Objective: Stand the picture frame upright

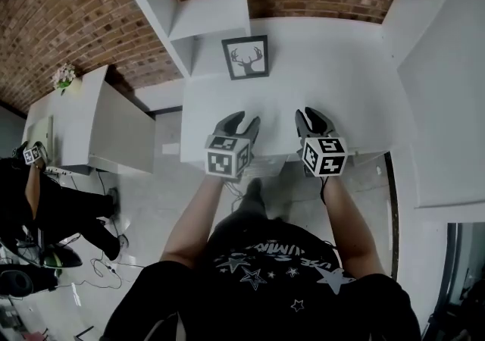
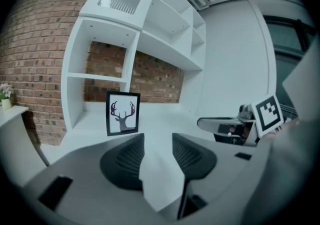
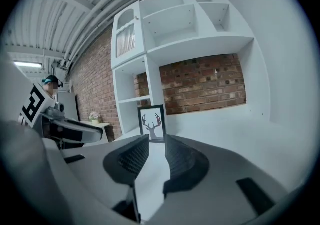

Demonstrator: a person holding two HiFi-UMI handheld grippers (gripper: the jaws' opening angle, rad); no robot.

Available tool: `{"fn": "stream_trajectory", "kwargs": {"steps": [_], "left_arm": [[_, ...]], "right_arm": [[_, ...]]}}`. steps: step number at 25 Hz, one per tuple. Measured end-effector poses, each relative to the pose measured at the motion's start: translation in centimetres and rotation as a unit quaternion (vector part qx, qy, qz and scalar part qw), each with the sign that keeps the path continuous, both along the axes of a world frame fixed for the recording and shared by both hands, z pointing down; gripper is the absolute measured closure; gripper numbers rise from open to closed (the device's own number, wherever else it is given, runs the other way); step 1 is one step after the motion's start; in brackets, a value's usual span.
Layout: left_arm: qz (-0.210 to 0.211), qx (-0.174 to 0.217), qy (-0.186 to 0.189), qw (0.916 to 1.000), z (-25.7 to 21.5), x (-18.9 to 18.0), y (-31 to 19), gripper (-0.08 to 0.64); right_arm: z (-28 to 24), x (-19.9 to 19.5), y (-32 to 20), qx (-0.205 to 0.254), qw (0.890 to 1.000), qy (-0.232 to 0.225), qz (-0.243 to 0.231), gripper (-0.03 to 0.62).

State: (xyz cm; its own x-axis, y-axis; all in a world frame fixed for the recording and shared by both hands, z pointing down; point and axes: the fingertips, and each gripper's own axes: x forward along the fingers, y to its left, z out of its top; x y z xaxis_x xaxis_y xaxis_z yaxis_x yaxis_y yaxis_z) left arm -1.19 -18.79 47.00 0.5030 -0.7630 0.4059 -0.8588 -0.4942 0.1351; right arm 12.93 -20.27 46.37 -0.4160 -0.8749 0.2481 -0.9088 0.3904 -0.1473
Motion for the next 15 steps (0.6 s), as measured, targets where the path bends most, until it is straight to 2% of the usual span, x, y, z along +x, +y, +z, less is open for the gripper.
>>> {"fn": "stream_trajectory", "kwargs": {"steps": [3, 6, 10, 15], "left_arm": [[-0.015, 0.016, 0.014, 0.9997, -1.4, 0.1, 2.7, 0.389], [-0.032, 0.029, 0.002, 0.9991, -1.9, 0.0, 4.2, 0.458], [-0.044, 0.01, -0.001, 0.999, -1.0, -0.2, 5.2, 0.49], [-0.03, 0.005, 0.004, 0.9995, -1.4, 1.0, 4.9, 0.512]], "right_arm": [[-1.2, 0.8, 1.9, 0.017, 0.999, -0.029, 0.004, 0.5], [-1.0, 2.0, 2.7, 0.015, 0.999, -0.048, 0.019, 0.54], [0.4, 2.8, 4.1, -0.012, 0.998, -0.053, 0.015, 0.561], [-0.4, 4.1, 4.3, -0.015, 0.998, -0.064, 0.015, 0.571]]}}
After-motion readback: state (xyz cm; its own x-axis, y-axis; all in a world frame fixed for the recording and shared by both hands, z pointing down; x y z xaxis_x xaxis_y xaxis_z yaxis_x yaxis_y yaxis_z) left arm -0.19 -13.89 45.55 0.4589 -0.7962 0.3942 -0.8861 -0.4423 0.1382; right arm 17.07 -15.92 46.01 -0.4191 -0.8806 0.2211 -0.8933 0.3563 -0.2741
